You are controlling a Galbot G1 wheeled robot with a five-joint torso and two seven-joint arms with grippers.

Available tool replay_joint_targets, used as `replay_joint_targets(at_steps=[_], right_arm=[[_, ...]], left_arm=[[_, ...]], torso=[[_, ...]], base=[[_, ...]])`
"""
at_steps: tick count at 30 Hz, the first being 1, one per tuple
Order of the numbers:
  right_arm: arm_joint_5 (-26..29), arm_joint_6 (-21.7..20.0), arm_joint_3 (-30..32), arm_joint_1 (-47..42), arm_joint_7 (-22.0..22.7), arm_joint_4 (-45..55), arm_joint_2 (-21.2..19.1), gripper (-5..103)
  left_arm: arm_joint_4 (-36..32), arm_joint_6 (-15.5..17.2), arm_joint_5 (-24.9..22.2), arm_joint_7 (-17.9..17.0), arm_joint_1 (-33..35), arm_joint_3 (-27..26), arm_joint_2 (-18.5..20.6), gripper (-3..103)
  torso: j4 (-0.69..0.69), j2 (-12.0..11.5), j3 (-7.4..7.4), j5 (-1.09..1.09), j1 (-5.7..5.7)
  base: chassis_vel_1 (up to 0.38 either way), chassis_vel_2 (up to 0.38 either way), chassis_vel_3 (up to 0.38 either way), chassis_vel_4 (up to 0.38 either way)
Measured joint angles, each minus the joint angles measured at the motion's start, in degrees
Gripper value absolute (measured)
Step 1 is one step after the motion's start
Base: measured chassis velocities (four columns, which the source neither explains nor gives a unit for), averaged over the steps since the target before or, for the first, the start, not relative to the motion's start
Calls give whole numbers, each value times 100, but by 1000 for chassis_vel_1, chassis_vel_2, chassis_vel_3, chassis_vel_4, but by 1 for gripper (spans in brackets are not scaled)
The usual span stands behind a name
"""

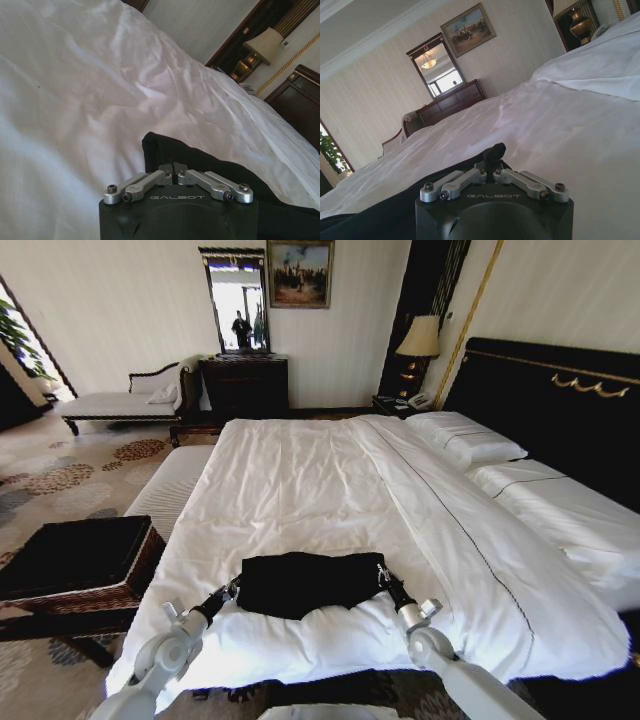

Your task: Fold the clothes on the bed and place them into the basket.

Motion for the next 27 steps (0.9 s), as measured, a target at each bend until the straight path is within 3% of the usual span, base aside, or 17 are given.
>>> replay_joint_targets(at_steps=[7, 10, 11, 13, 15, 16, 17, 19, 21, 23, 25, 26, 27], right_arm=[[-264, 95, 234, -272, 122, 156, 45, -1], [-297, 185, 419, -351, 120, 216, 30, 15], [-298, 208, 481, -404, 104, 284, 16, 15], [-295, 226, 549, -475, 86, 377, -2, 20], [-290, 266, 650, -598, 61, 526, -18, 25], [-284, 293, 772, -730, 32, 701, -22, 36], [-270, 296, 837, -780, 33, 779, -17, 36], [-241, 296, 903, -801, 56, 836, 0, 41], [-204, 284, 970, -763, 153, 861, 35, 52], [-151, 123, 1002, -480, 482, 812, 67, 63], [-139, 38, 997, -367, 605, 783, 75, 63], [-130, -65, 975, -229, 747, 743, 85, 69], [-110, -349, 891, 45, 1005, 655, 96, 74]], left_arm=[[-184, -19, 23, -35, 219, -74, 4, 0], [-343, -20, 39, -84, 369, -173, 44, 0], [-402, -19, 75, -86, 434, -220, 63, 6], [-466, -18, 129, -85, 510, -281, 85, 6], [-549, -18, 236, -77, 639, -379, 114, 16], [-623, -20, 357, -62, 769, -510, 131, 22], [-665, -27, 392, -44, 840, -592, 134, 26], [-705, -34, 397, -26, 893, -658, 132, 26], [-763, -44, 345, -3, 921, -752, 106, 37], [-803, -53, 87, -1, 708, -906, -34, 48], [-804, -54, -13, -19, 609, -938, -77, 48], [-801, -51, -154, -55, 474, -958, -139, 54], [-750, -6, -350, -163, 197, -873, -273, 59]], torso=[[1, 0, 0, 0, 0], [0, 0, 1, 0, 0], [0, 0, 1, 0, 1], [0, 0, 0, 0, 0], [0, 0, 0, 0, 0], [0, 0, 0, -1, 0], [0, 0, 0, 0, 0], [0, 0, 0, -1, -1], [0, 0, 0, 0, 0], [2, 0, 0, 0, 0], [1, 0, 0, 0, 0], [1, 0, 0, 0, 0], [1, 0, 1, 1, 1]], base=[[0, 0, 0, 0], [0, 0, 0, 0], [0, 0, 0, 0], [0, 0, 0, 0], [0, 0, 0, 0], [0, 0, 0, 0], [0, 0, 0, 0], [0, 0, 0, 0], [0, 0, 0, 0], [0, 0, 0, 0], [0, 0, 0, 0], [0, 0, 0, 0], [0, 0, 0, 0]])
